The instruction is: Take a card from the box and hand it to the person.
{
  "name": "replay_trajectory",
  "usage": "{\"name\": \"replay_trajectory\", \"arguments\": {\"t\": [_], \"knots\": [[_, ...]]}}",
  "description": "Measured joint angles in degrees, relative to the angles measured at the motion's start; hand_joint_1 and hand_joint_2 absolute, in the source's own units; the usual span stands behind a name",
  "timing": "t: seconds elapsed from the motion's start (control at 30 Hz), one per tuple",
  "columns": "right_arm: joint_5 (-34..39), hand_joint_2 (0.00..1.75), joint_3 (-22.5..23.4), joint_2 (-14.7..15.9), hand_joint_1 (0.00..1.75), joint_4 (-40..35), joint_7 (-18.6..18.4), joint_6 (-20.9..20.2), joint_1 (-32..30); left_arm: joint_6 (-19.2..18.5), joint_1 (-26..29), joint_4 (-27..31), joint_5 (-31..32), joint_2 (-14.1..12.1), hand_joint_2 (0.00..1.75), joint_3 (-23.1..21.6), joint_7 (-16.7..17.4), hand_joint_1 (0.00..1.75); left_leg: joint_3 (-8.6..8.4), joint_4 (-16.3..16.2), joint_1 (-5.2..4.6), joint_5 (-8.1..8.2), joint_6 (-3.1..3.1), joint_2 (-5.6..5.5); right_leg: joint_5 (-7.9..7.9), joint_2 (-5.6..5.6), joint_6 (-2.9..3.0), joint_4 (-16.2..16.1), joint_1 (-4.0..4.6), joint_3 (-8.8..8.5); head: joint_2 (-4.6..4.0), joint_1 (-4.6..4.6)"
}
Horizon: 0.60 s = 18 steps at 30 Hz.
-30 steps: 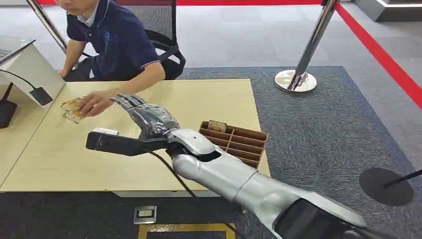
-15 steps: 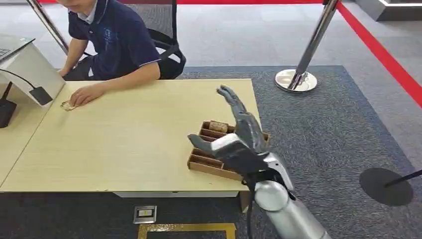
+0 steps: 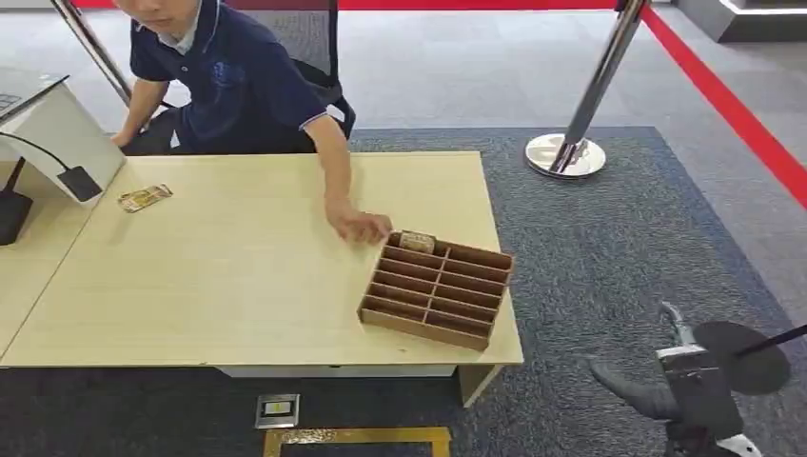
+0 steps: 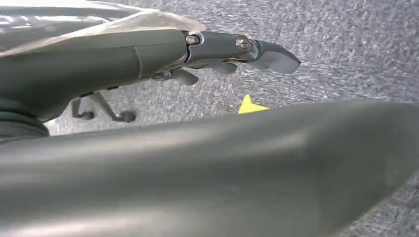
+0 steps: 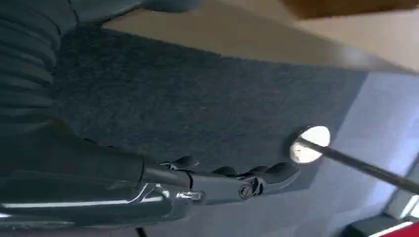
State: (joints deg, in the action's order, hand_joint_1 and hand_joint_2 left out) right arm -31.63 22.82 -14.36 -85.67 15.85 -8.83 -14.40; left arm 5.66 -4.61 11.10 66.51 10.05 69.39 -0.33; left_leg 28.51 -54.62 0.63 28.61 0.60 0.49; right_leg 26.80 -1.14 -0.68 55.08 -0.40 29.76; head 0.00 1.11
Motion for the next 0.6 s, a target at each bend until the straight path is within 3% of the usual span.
{"name": "replay_trajectory", "arguments": {"t": [0.13,0.23,0.33,0.4,0.6], "knots": [[-2.51,1.75,16.98,3.44,0.00,29.10,1.52,6.93,8.22,0.33,0.03,0.00,-0.02,0.04,0.00,0.59,-1.05,0.00,-0.04,-0.02,-0.10,-0.07,-0.15,-0.02,-0.08,0.00,-0.19,-0.07,-0.06,-0.06,0.00,0.02],[-3.66,1.75,25.21,5.33,0.00,46.61,-5.56,13.37,11.56,0.35,0.04,0.00,-0.20,0.07,0.00,0.74,-1.55,0.00,-0.02,-0.02,-0.13,-0.06,-0.15,-0.01,-0.09,0.00,-0.18,-0.05,-0.06,-0.03,0.00,0.02],[-5.75,1.75,29.38,5.46,0.00,57.55,-16.39,16.33,13.69,0.35,-0.07,0.00,-0.15,0.15,0.00,0.77,-1.55,0.00,-0.02,0.00,-0.06,-0.05,-0.12,0.00,-0.04,0.00,-0.11,-0.02,-0.06,0.00,0.00,-0.02],[-9.18,1.75,29.73,5.20,0.00,62.91,-23.60,17.22,14.78,0.35,-0.06,0.00,0.02,0.17,0.00,0.75,-1.48,0.00,-0.01,0.00,-0.01,-0.07,-0.07,-0.01,-0.01,0.00,-0.06,0.02,-0.05,0.03,0.00,0.00],[-12.08,1.75,29.70,3.91,0.00,70.24,-27.18,15.05,17.11,0.28,-0.06,0.00,0.88,0.17,0.00,0.72,-1.13,0.00,-0.03,0.01,-0.02,-0.13,0.00,0.00,-0.01,0.00,-0.03,0.08,0.00,0.02,0.00,0.00]]}}
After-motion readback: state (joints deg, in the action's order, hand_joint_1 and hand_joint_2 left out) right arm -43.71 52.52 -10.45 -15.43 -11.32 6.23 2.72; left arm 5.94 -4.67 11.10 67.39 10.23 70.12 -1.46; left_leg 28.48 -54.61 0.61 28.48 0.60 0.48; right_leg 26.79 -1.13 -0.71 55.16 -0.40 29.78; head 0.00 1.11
